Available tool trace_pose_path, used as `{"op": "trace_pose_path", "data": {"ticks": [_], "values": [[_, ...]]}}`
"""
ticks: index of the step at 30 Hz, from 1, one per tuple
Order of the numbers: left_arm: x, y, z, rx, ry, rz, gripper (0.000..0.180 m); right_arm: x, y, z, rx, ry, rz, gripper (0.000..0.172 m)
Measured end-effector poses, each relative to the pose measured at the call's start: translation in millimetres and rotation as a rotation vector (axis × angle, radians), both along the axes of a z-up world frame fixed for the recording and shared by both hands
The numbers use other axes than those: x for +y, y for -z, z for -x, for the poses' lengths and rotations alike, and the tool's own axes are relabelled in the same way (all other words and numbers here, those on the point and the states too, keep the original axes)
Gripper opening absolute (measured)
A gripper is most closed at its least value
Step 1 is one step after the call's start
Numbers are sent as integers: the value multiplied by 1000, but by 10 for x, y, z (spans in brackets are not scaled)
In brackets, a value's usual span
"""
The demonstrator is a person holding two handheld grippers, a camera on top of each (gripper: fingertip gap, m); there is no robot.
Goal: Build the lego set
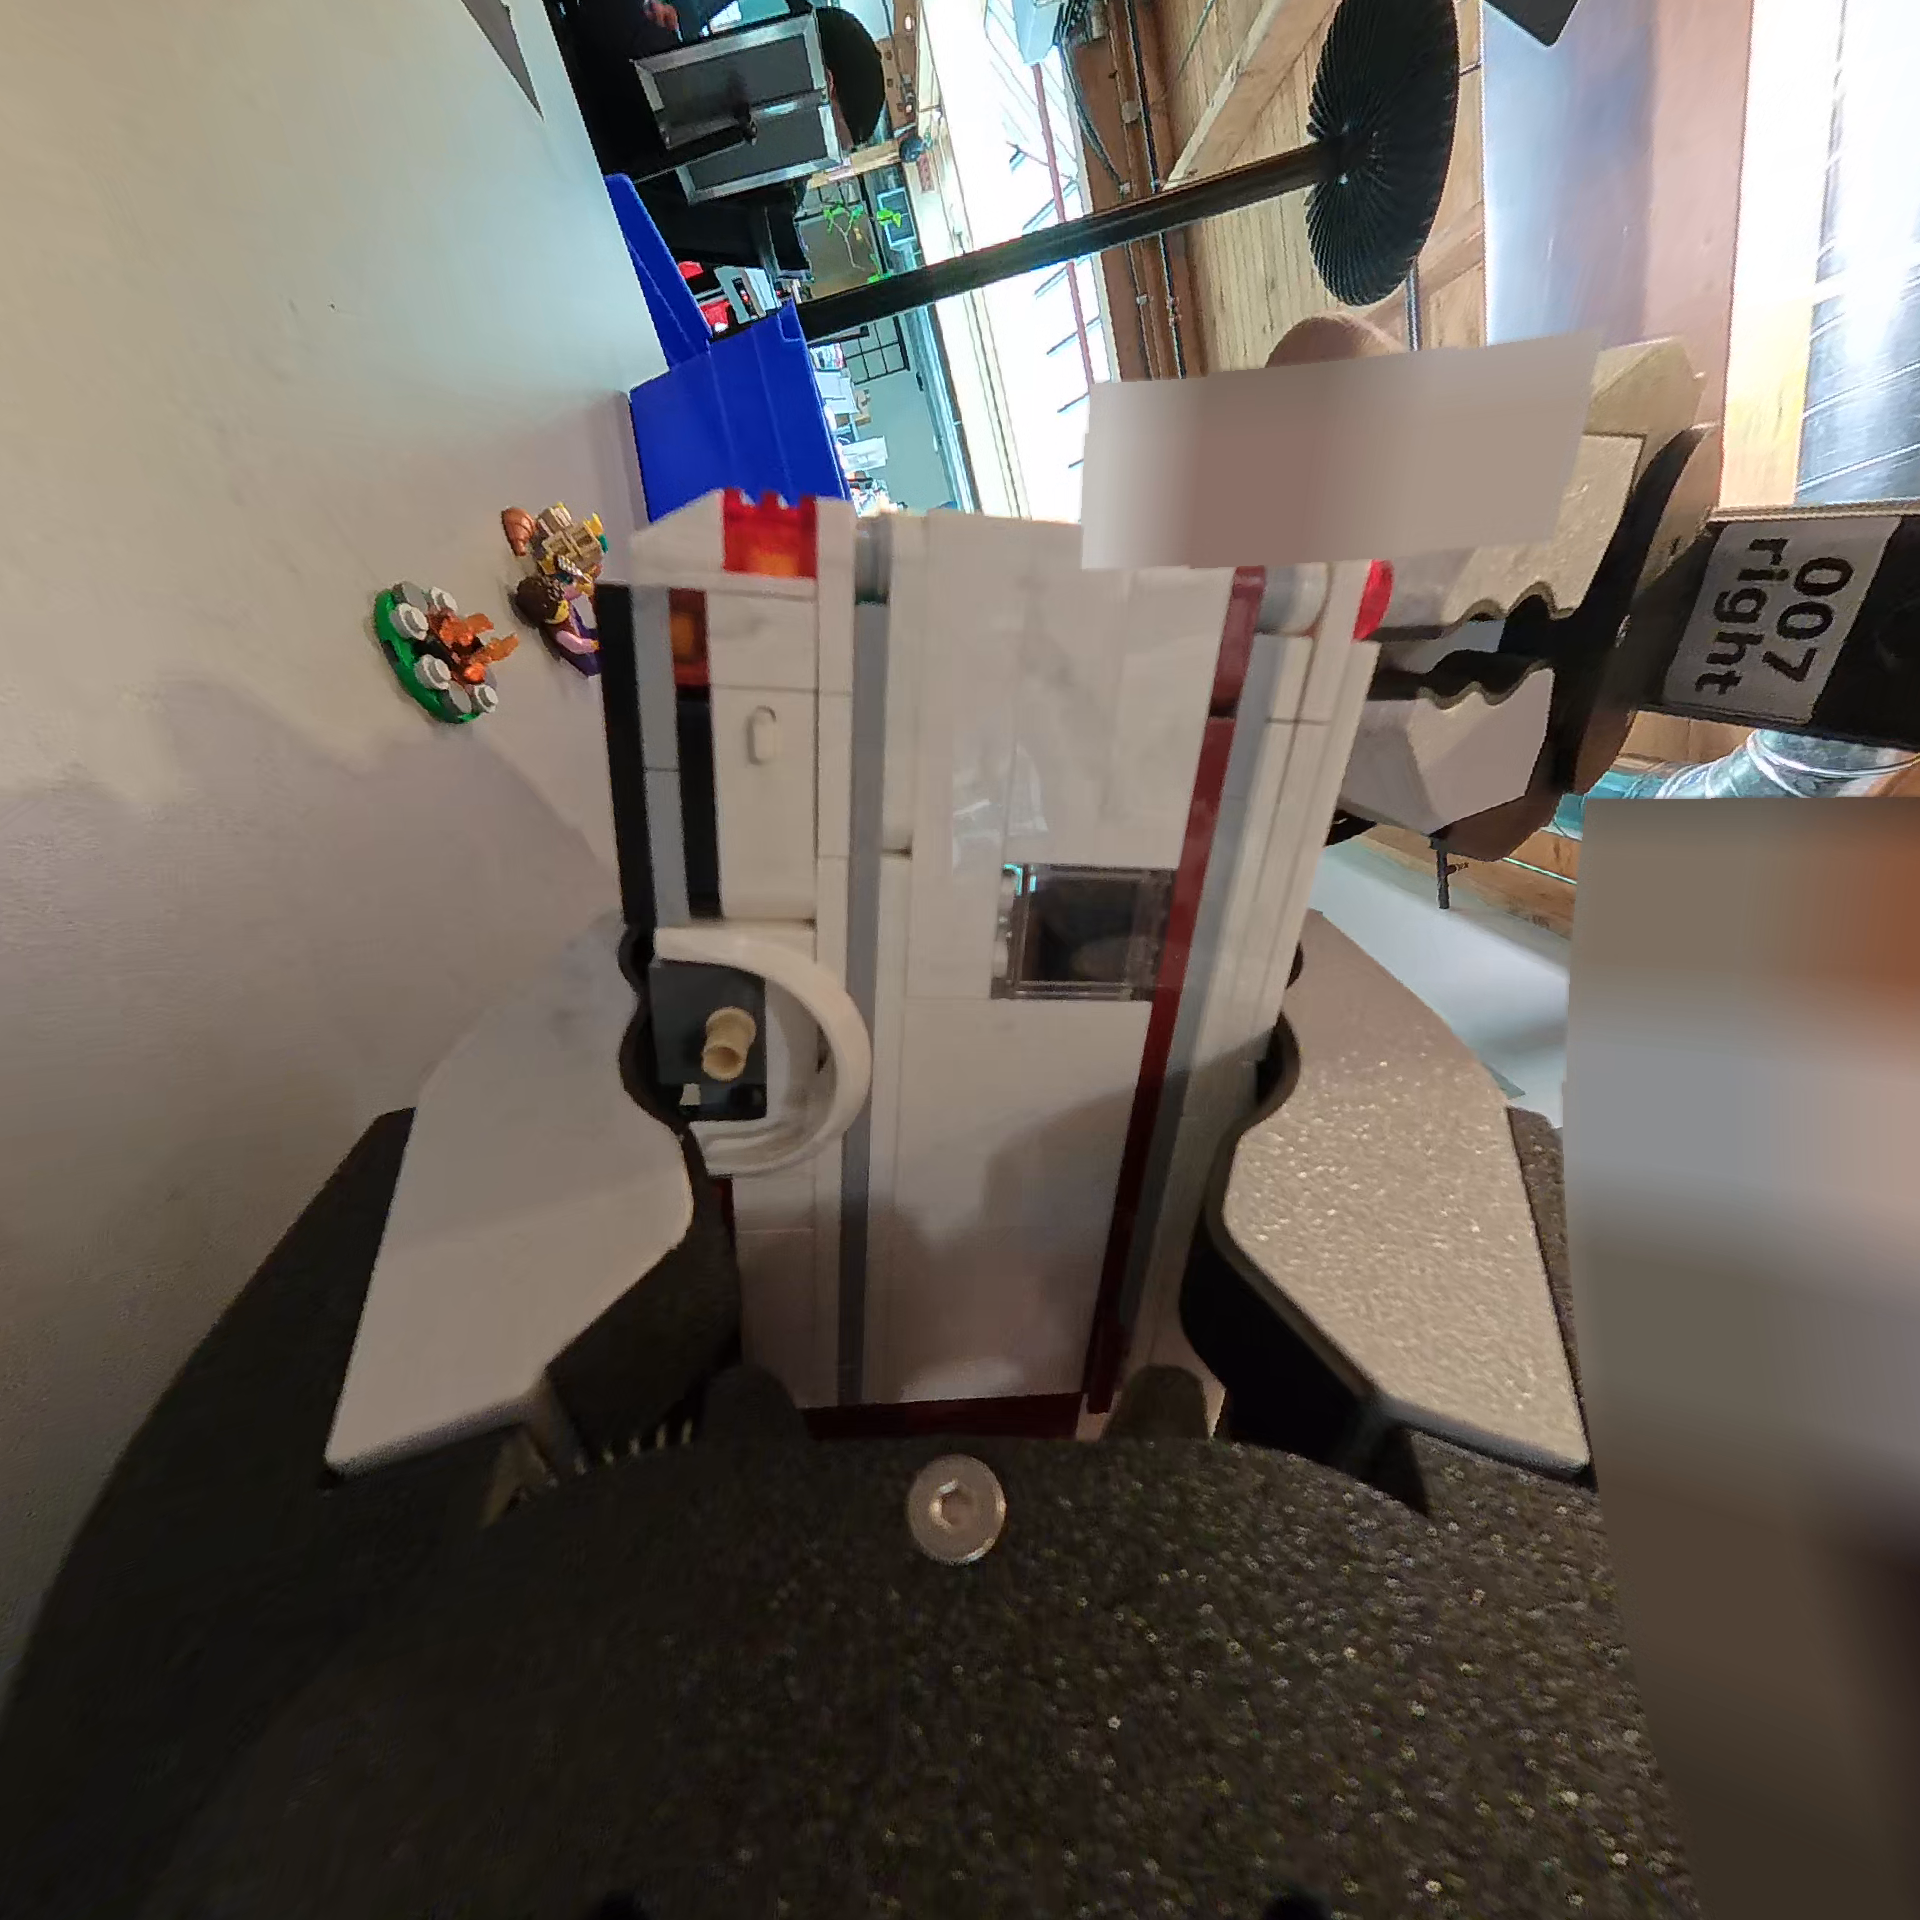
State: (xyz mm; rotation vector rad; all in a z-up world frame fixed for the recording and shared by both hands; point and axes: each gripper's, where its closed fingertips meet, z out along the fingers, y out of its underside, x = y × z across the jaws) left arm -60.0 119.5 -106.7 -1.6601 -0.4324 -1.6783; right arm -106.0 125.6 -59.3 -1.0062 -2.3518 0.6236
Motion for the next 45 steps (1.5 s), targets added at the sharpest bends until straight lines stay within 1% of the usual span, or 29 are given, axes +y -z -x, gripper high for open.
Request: {"op": "trace_pose_path", "data": {"ticks": [8,14,16,21,28,45], "values": [[-12,6,-11,14,10,1,109,-7,11,-18,-16,-14,8,5],[-26,67,-79,69,33,13,110,-3,55,-52,-69,-36,-77,5],[-34,75,-103,79,46,13,108,-7,60,-54,-84,-46,-107,5],[-63,57,-150,102,81,-2,108,-36,31,-72,-126,-92,-134,5],[-90,105,-200,116,118,9,108,-37,80,-116,-191,-142,-199,5],[-103,238,-253,162,149,42,108,-31,186,-122,-198,-136,-244,6]]}}
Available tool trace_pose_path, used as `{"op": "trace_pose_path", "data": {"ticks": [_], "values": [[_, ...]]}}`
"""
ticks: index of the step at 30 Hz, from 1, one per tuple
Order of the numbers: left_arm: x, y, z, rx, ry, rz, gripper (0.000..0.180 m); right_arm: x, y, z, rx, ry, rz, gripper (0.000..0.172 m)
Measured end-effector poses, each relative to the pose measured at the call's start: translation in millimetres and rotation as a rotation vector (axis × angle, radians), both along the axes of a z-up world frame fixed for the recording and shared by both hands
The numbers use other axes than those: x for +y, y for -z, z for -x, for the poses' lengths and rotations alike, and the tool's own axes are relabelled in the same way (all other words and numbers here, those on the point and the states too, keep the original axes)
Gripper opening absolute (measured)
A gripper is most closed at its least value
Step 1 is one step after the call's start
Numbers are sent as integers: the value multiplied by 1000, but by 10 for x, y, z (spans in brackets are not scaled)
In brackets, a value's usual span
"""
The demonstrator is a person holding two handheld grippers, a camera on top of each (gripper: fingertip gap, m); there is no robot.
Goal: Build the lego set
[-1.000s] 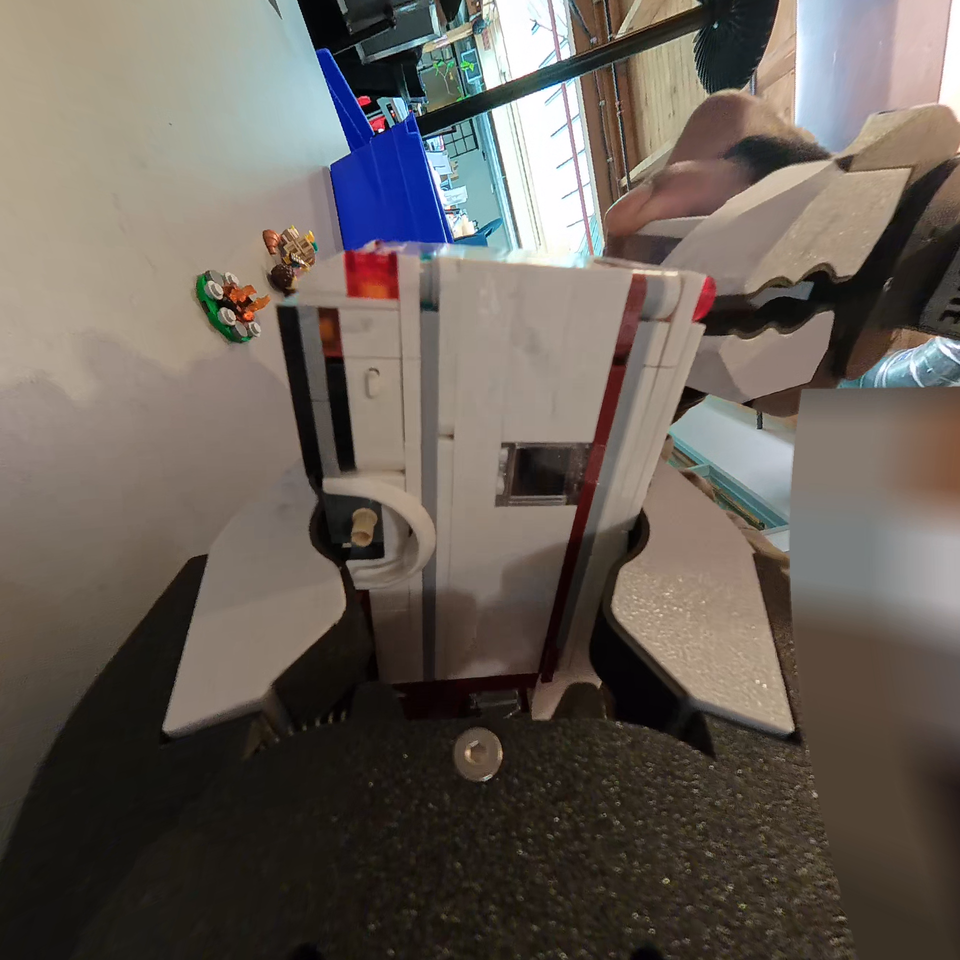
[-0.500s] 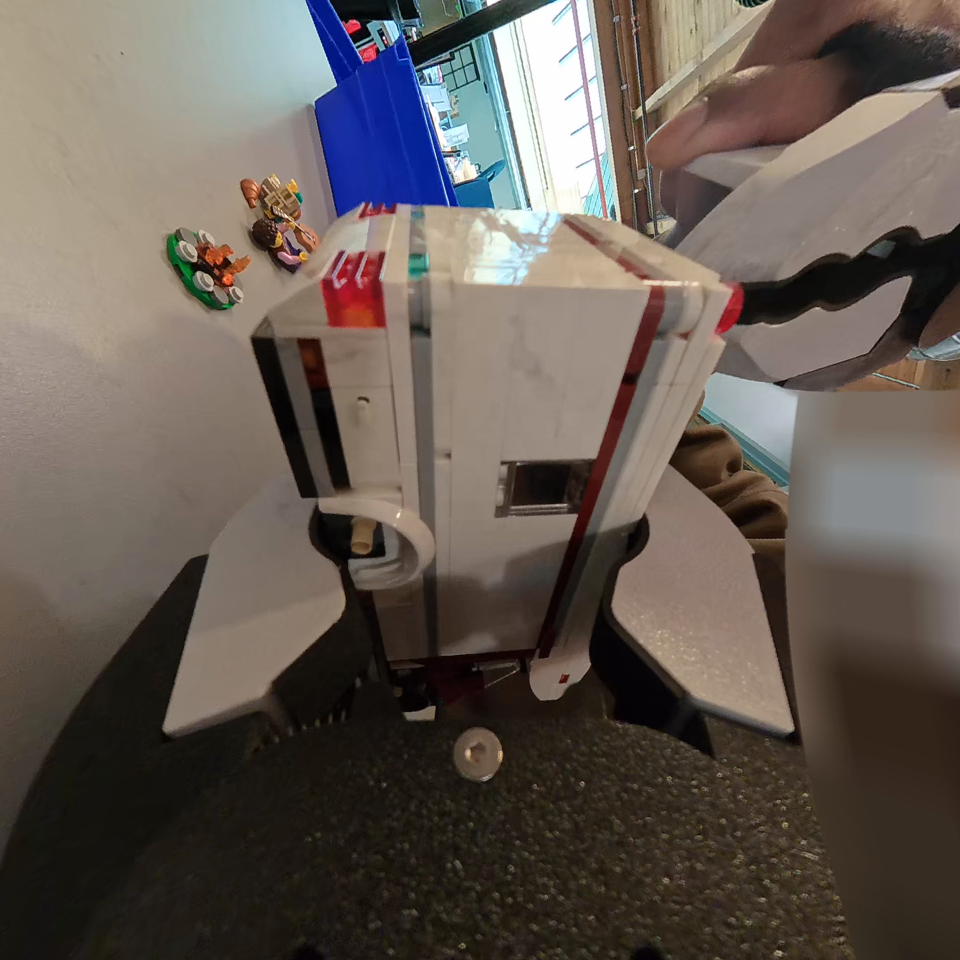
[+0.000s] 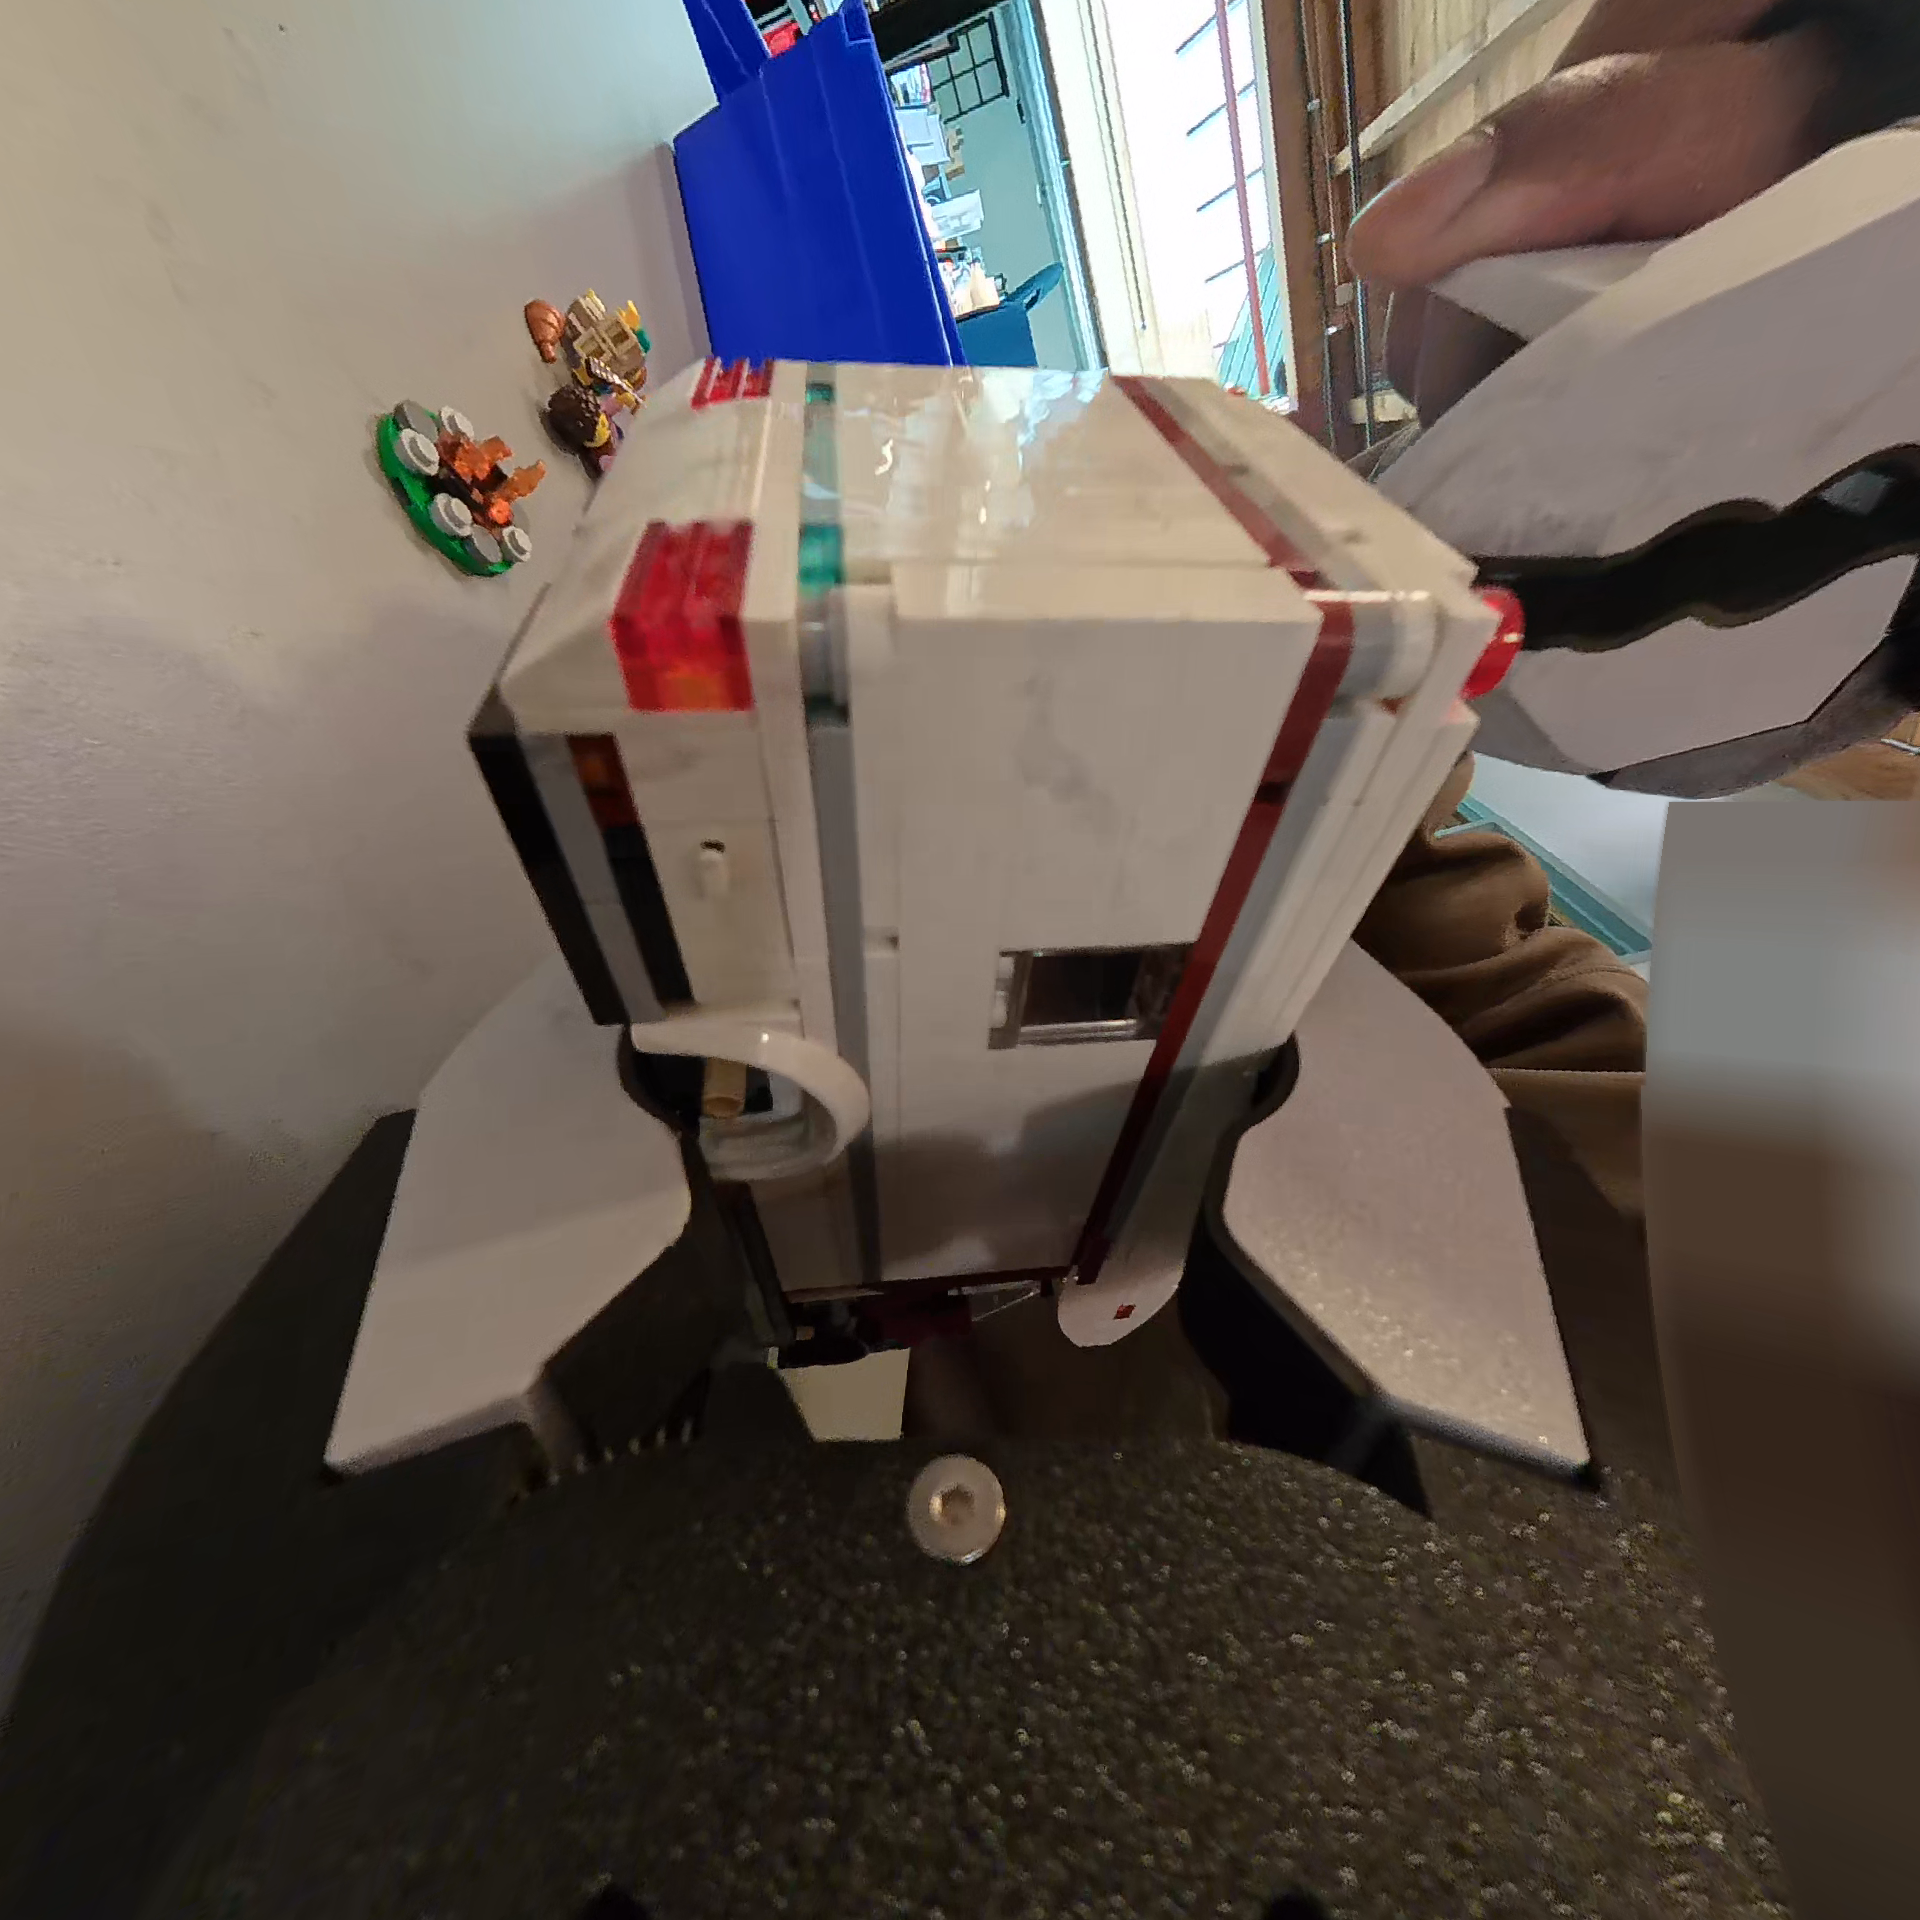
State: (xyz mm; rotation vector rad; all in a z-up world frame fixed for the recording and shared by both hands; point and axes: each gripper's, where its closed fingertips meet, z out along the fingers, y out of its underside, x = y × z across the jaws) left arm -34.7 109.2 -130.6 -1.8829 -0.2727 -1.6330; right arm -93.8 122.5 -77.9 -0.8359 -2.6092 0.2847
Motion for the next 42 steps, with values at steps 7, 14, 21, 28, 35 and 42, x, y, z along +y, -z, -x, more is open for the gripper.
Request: {"op": "trace_pose_path", "data": {"ticks": [7,14,21,28,35,42], "values": [[49,-43,65,-87,-31,31,109,52,5,98,94,-14,-82,7],[83,-69,158,-154,-65,40,108,130,-16,176,159,103,-48,26],[86,-41,226,-120,-94,26,109,257,-132,-9,295,304,77,38],[114,-11,260,-86,-149,24,109,194,127,-518,461,633,424,43],[174,59,257,-12,-232,52,109,-230,394,-797,479,751,1005,63],[189,133,162,-1,-286,122,109,-580,661,-834,448,667,963,83]]}}
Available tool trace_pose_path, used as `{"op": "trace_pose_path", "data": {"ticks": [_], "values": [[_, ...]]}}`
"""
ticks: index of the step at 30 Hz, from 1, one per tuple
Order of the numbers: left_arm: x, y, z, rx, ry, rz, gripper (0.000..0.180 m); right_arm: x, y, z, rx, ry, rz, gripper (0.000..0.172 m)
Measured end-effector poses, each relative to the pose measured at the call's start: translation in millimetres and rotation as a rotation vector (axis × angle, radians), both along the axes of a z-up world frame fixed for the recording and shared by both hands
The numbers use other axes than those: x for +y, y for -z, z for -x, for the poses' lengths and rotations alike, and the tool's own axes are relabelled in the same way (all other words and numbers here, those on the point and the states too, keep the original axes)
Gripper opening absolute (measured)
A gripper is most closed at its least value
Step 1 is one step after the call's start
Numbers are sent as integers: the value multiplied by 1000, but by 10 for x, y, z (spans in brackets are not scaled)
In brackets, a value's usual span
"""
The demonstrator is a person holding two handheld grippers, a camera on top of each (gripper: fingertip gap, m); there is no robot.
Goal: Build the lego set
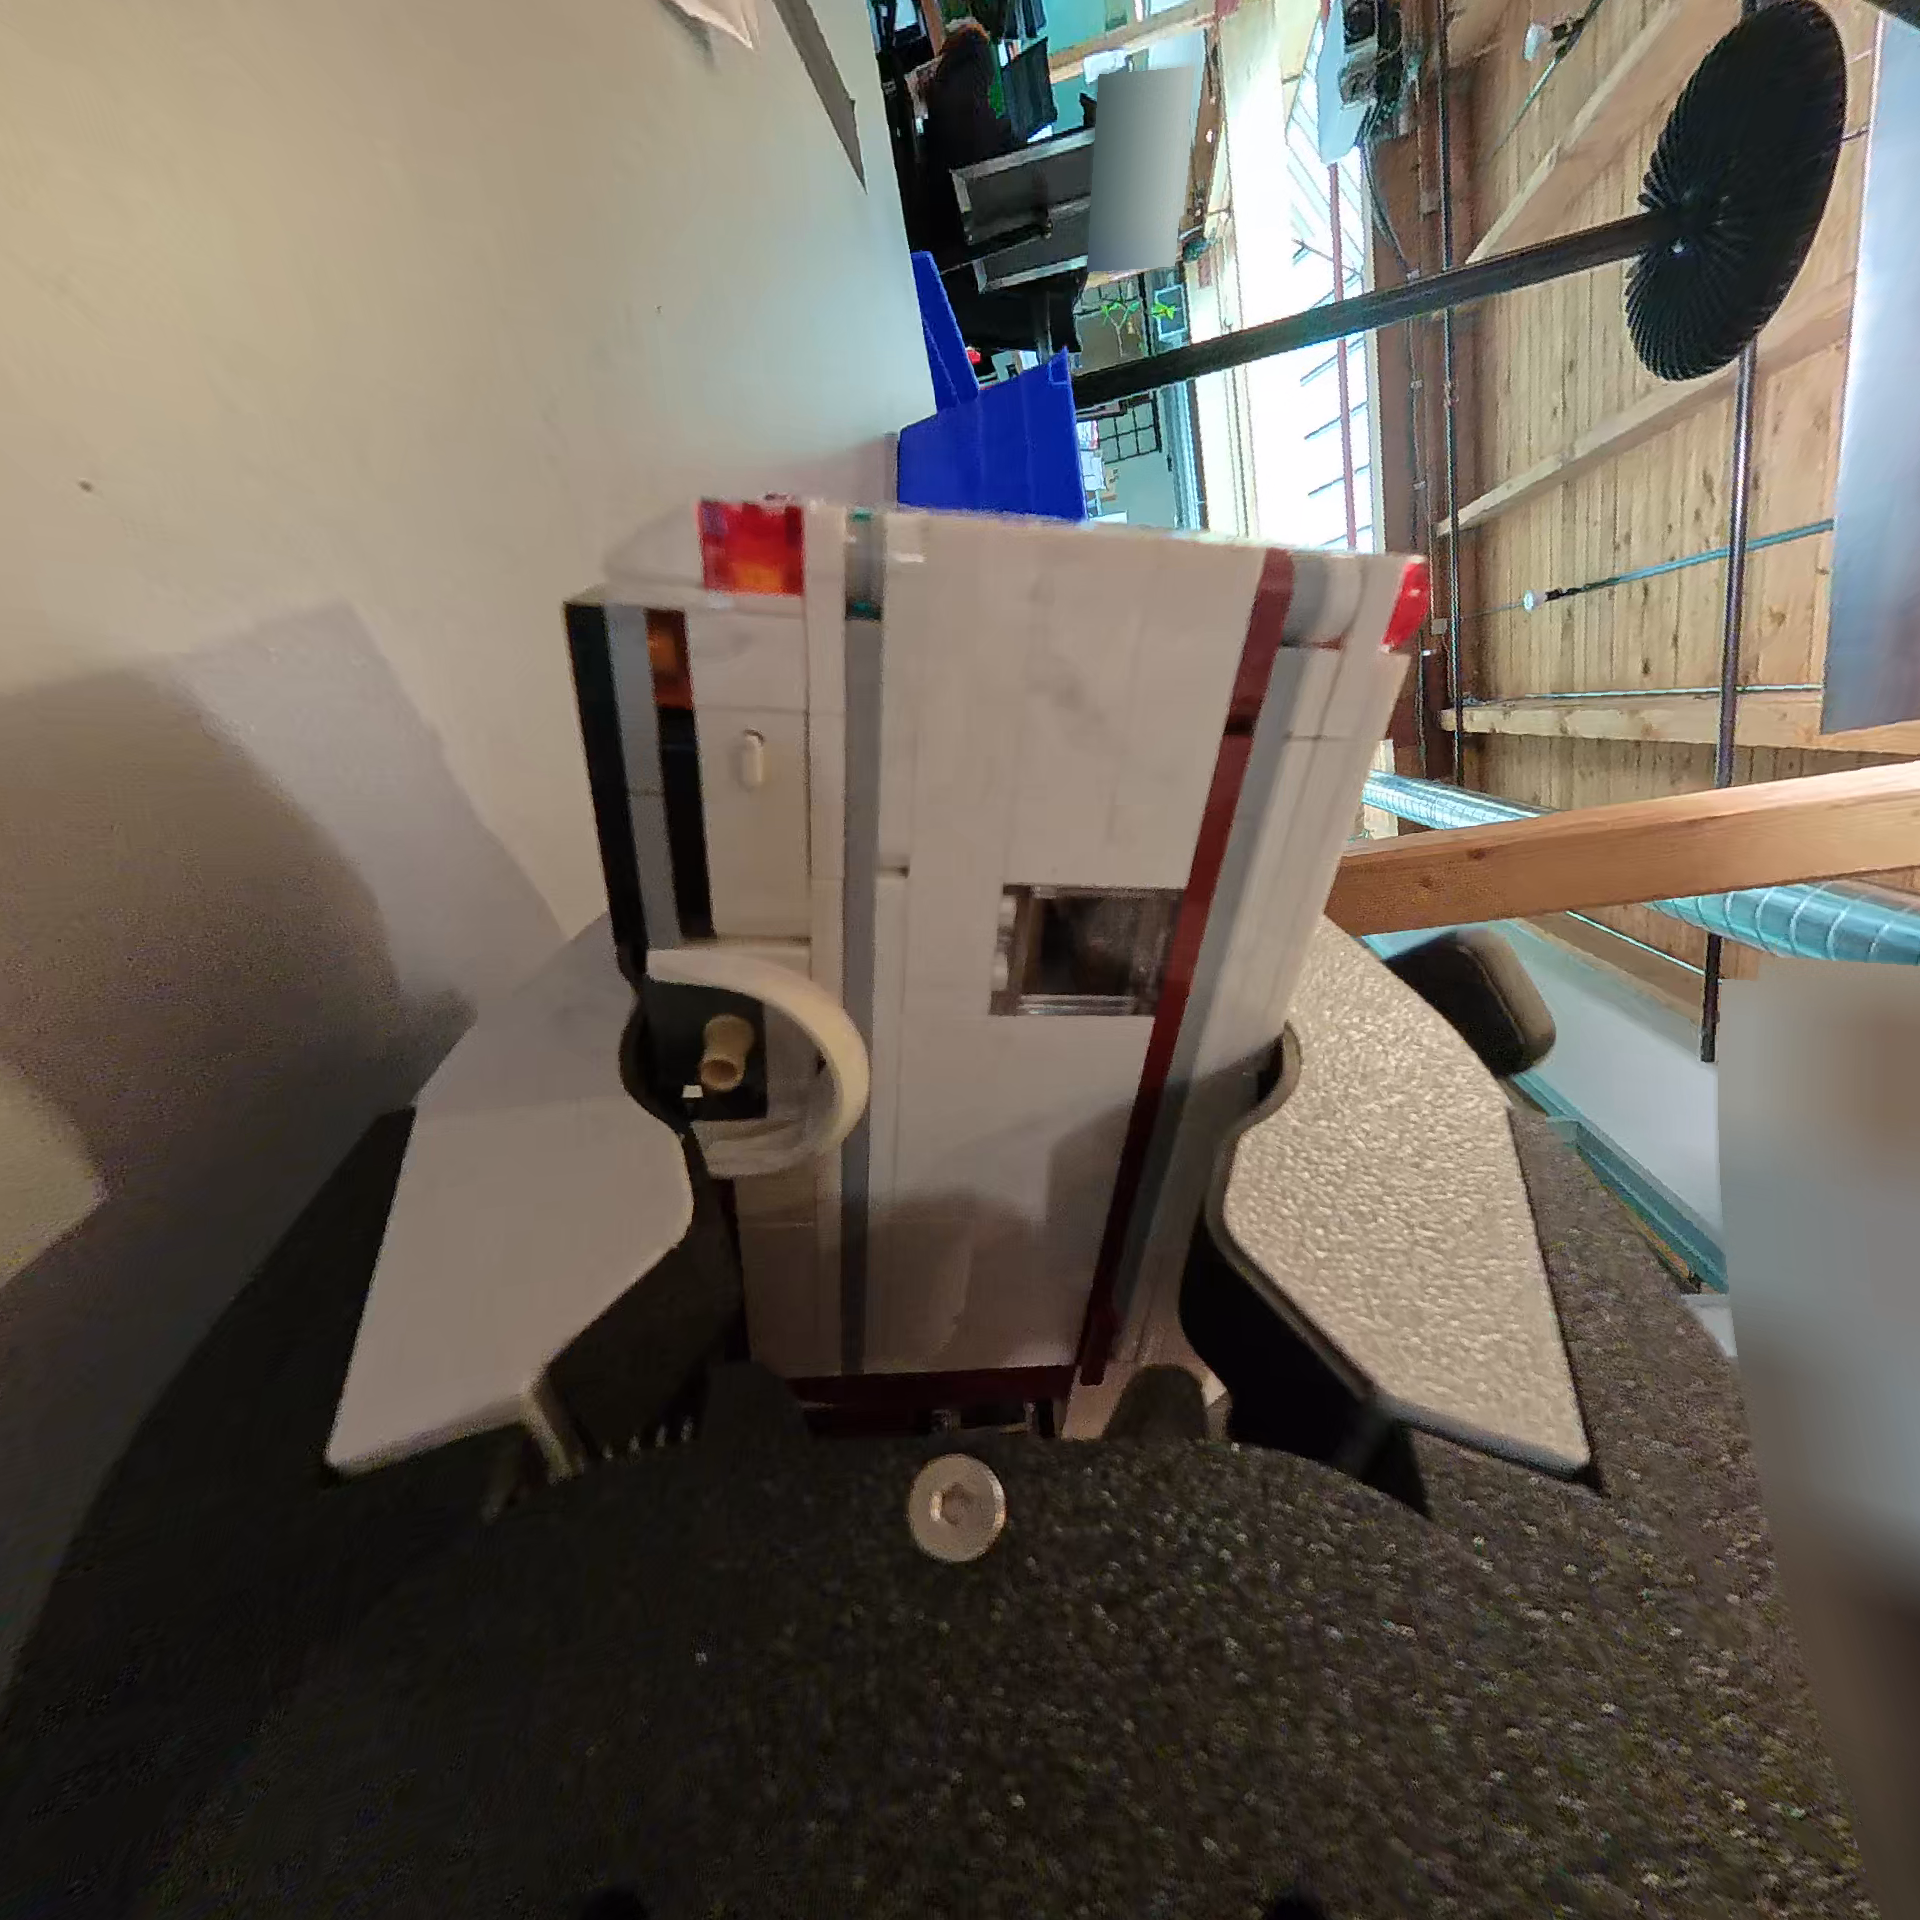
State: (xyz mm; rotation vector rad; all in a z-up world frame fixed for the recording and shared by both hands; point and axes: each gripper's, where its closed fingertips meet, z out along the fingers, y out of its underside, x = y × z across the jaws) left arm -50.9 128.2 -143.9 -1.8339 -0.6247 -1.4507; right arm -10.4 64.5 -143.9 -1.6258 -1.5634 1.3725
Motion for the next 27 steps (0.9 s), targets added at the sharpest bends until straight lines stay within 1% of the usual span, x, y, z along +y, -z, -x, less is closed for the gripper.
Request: {"op": "trace_pose_path", "data": {"ticks": [3,5,7,10,15,18,21,27], "values": [[1,29,-92,-6,7,29,109,-28,97,17,-13,0,-120,81],[13,59,-132,19,13,45,109,-34,154,20,-21,4,-191,79],[30,72,-139,23,20,61,109,-8,172,13,-16,24,-229,76],[46,101,-176,33,61,94,110,18,183,-8,-16,41,-222,74],[41,188,-200,121,136,152,112,72,212,-18,-41,61,-208,71],[59,228,-150,163,130,162,114,95,239,-7,-61,67,-204,64],[71,239,-109,193,123,157,115,85,258,15,-75,69,-220,60],[93,229,-24,245,86,110,119,85,270,88,-90,78,-218,59]]}}
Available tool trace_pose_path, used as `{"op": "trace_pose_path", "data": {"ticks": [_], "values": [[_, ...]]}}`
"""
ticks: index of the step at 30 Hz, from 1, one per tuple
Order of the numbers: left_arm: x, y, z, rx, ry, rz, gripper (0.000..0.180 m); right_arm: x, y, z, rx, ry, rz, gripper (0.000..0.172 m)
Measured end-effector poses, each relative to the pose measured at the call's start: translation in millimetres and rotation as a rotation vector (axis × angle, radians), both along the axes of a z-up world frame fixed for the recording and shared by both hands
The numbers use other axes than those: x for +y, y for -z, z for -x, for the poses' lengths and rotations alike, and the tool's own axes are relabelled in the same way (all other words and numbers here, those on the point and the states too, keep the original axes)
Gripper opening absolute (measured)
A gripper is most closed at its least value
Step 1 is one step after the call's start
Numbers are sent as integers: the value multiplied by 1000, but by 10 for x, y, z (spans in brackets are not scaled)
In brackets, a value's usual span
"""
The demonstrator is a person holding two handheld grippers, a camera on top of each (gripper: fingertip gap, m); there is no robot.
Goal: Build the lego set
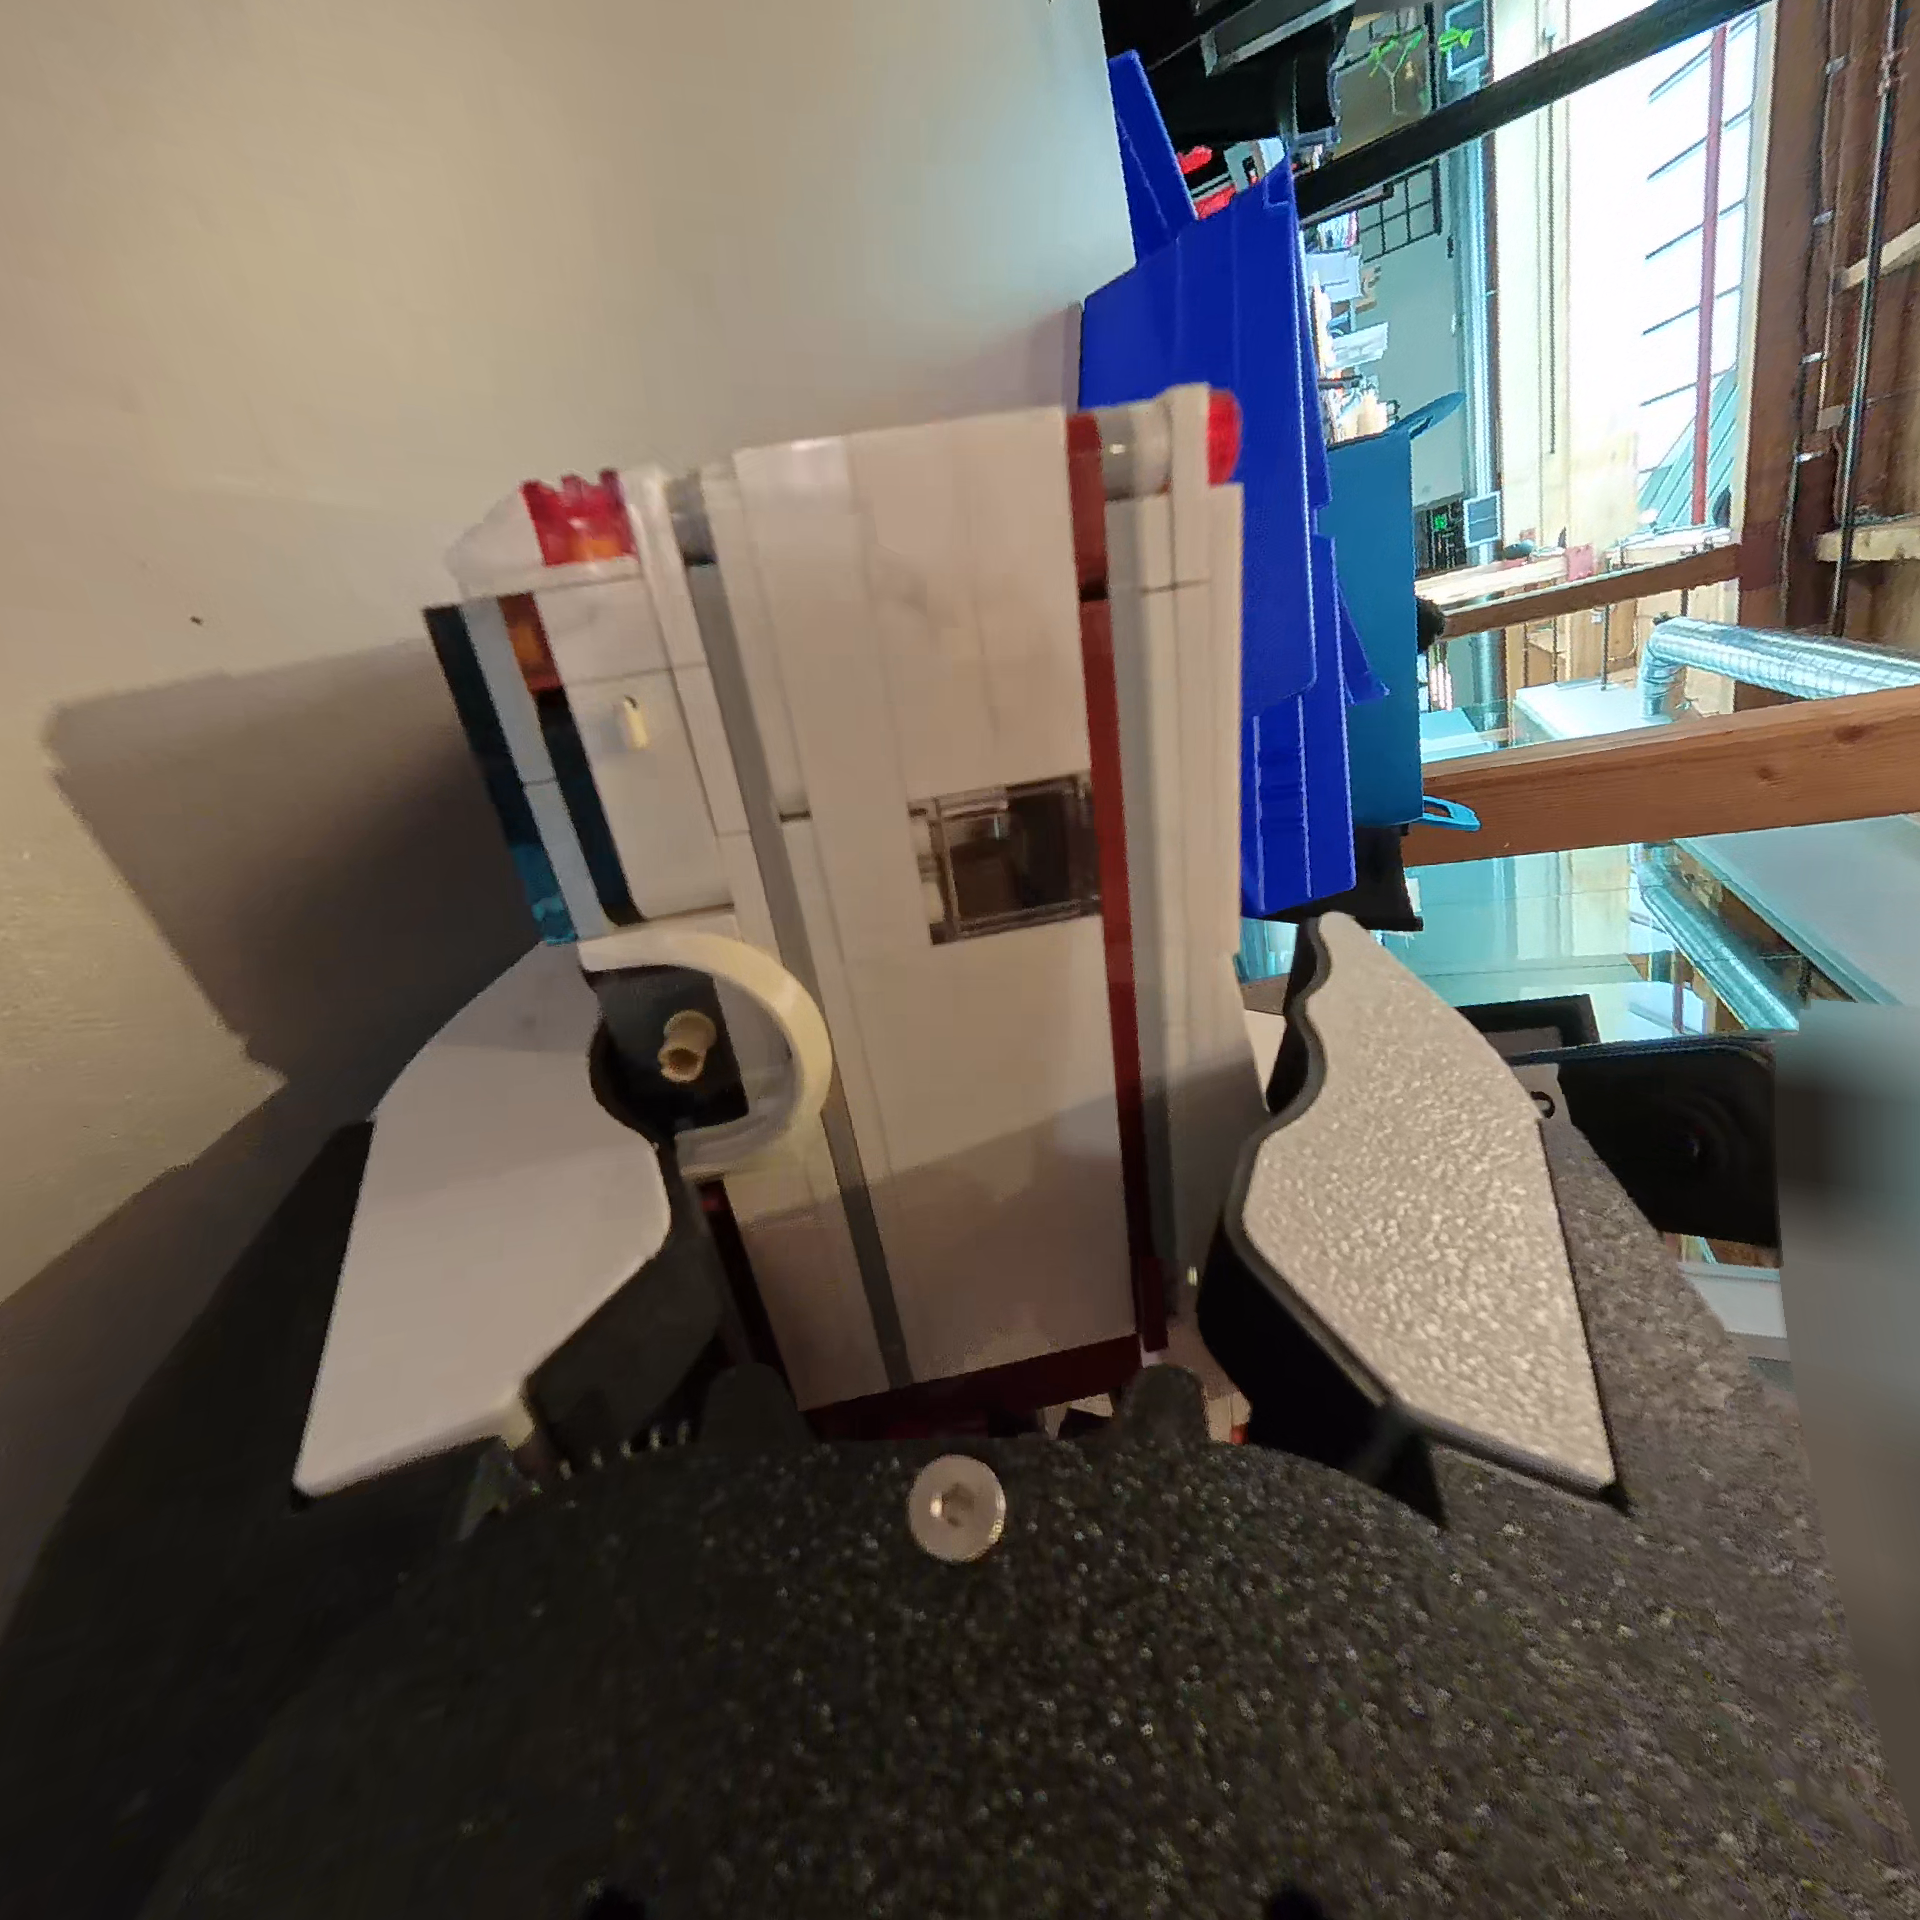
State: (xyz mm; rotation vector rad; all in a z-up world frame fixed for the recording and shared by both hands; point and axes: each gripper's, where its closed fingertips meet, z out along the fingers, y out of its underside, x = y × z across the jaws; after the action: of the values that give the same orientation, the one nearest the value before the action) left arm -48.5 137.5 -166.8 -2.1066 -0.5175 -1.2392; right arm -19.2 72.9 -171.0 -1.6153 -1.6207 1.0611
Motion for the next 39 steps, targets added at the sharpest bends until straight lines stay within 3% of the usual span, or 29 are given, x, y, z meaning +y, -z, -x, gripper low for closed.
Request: {"op": "trace_pose_path", "data": {"ticks": [14,27,33,39], "values": [[-15,24,-32,214,29,-54,144,2,44,6,-6,-18,133,59],[37,-75,134,147,-129,-188,147,1,16,35,-18,-52,322,54],[-123,30,20,242,108,-132,147,64,-32,26,-20,-63,324,53],[-271,63,7,274,225,-132,143,139,-74,28,-9,-64,337,49]]}}
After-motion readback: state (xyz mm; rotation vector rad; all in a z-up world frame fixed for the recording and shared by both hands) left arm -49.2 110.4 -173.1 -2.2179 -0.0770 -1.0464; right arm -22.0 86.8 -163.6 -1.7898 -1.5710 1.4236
